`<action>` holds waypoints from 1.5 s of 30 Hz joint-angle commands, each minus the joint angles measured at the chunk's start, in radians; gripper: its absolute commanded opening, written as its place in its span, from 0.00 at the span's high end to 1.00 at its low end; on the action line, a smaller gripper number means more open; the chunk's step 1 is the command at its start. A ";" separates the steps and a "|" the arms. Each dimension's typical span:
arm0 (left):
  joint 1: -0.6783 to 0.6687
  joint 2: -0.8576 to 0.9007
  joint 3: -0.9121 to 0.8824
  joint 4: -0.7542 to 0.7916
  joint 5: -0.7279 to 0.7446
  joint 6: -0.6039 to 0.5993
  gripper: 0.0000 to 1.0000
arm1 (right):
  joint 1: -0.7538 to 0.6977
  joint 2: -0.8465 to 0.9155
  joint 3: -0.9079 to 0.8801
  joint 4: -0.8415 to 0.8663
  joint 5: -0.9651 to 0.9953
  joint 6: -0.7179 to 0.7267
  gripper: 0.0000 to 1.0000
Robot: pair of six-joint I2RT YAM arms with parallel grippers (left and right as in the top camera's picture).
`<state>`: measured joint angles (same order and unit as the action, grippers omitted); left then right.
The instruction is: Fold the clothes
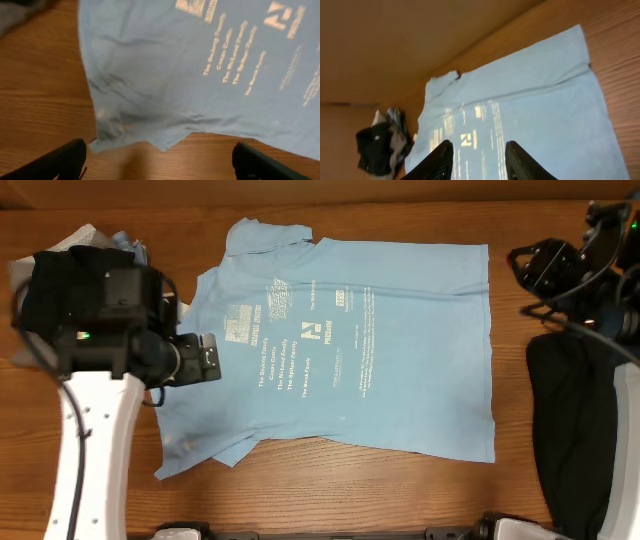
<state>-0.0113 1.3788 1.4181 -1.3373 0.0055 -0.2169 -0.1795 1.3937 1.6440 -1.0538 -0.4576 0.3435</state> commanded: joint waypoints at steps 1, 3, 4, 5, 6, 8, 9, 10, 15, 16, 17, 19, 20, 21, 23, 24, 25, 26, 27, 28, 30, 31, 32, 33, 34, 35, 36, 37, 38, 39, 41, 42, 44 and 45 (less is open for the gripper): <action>0.005 0.011 -0.169 0.130 0.069 0.019 0.12 | 0.076 -0.052 0.008 -0.021 -0.026 -0.046 0.62; 0.005 0.023 -0.252 0.221 0.130 0.023 0.15 | 0.125 -0.051 0.005 -0.044 -0.026 -0.046 0.61; 0.005 0.031 -0.291 0.266 0.151 0.023 0.15 | 0.150 -0.050 0.001 -0.056 -0.017 -0.046 0.61; 0.005 0.040 -0.321 0.305 0.152 0.023 0.15 | 0.175 -0.048 -0.003 -0.071 0.000 -0.045 0.61; 0.005 0.051 -0.349 0.348 0.150 0.026 0.14 | 0.199 -0.043 -0.005 -0.086 0.024 -0.045 0.60; 0.005 0.079 -0.401 0.436 0.150 0.053 0.12 | 0.242 -0.028 -0.008 -0.115 0.083 -0.039 0.59; 0.005 0.097 -0.425 0.477 0.150 0.058 0.11 | 0.257 -0.019 -0.008 -0.127 0.107 -0.029 0.59; 0.005 0.123 -0.448 0.514 0.148 0.057 0.13 | 0.270 -0.007 -0.008 -0.137 0.120 -0.026 0.59; 0.006 0.251 -0.486 0.597 0.142 0.052 0.85 | 0.283 0.038 -0.008 -0.184 0.119 0.008 0.62; 0.006 0.267 -0.486 0.604 0.142 0.052 0.94 | 0.283 0.040 -0.008 -0.187 0.119 0.008 0.62; 0.006 0.283 -0.486 0.611 0.141 0.052 0.96 | 0.283 0.043 -0.008 -0.190 0.120 0.008 0.62; 0.006 0.307 -0.486 0.633 0.121 0.051 0.96 | 0.283 0.043 -0.008 -0.194 0.120 0.008 0.62; 0.006 0.315 -0.486 0.645 0.105 0.051 0.93 | 0.283 0.043 -0.008 -0.197 0.120 0.009 0.62; 0.006 0.323 -0.486 0.660 0.084 0.051 0.88 | 0.283 0.043 -0.008 -0.202 0.119 0.009 0.62; 0.007 0.347 -0.486 0.689 0.027 0.051 0.82 | 0.283 0.043 -0.008 -0.210 0.120 0.008 0.62; 0.010 0.361 -0.486 0.703 0.008 0.051 0.83 | 0.283 0.043 -0.008 -0.213 0.120 0.008 0.62; 0.014 0.378 -0.486 0.716 0.003 0.052 0.84 | 0.283 0.043 -0.008 -0.216 0.120 0.008 0.62; 0.021 0.396 -0.486 0.728 0.001 0.052 0.87 | 0.283 0.043 -0.008 -0.217 0.120 0.008 0.62; 0.031 0.416 -0.486 0.738 0.001 0.052 0.89 | 0.283 0.043 -0.008 -0.219 0.121 0.008 0.62; 0.042 0.439 -0.486 0.748 0.001 0.052 0.92 | 0.283 0.043 -0.008 -0.220 0.121 0.008 0.62; 0.063 0.476 -0.486 0.771 0.002 0.052 0.96 | 0.283 0.043 -0.008 -0.220 0.121 0.008 0.62; 0.075 0.492 -0.486 0.784 0.002 0.051 0.96 | 0.283 0.043 -0.008 -0.220 0.121 0.008 0.62; 0.087 0.503 -0.486 0.797 0.005 0.050 0.96 | 0.283 0.043 -0.008 -0.219 0.121 0.008 0.62; 0.099 0.512 -0.486 0.815 0.007 0.042 0.96 | 0.283 0.043 -0.008 -0.220 0.121 0.008 0.62; 0.113 0.513 -0.486 0.836 0.012 0.034 0.96 | 0.283 0.043 -0.008 -0.220 0.121 0.008 0.62; 0.124 0.513 -0.485 0.859 0.021 0.032 0.96 | 0.283 0.043 -0.008 -0.220 0.121 0.008 0.62; 0.135 0.510 -0.481 0.878 0.040 0.029 0.96 | 0.283 0.043 -0.009 -0.221 0.121 0.008 0.62; 0.145 0.510 -0.470 0.892 0.065 0.029 0.96 | 0.283 0.043 -0.010 -0.222 0.121 0.008 0.62; 0.153 0.510 -0.454 0.900 0.099 0.029 0.96 | 0.283 0.043 -0.013 -0.222 0.121 0.008 0.62; 0.158 0.510 -0.437 0.903 0.123 0.029 0.96 | 0.283 0.043 -0.018 -0.224 0.122 0.008 0.62; 0.159 0.510 -0.396 0.898 0.165 0.030 0.95 | 0.283 0.043 -0.030 -0.225 0.128 0.009 0.62; 0.159 0.510 -0.374 0.890 0.186 0.031 0.95 | 0.283 0.043 -0.041 -0.224 0.129 0.010 0.62; 0.155 0.510 -0.324 0.857 0.230 0.038 0.92 | 0.283 0.043 -0.071 -0.223 0.152 0.035 0.62; 0.152 0.510 -0.301 0.834 0.241 0.038 0.90 | 0.283 0.043 -0.088 -0.224 0.169 0.048 0.62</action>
<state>0.1402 1.8568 1.0615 -0.4805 0.1883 -0.1814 0.0998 1.4429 1.5951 -1.2766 -0.3321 0.3588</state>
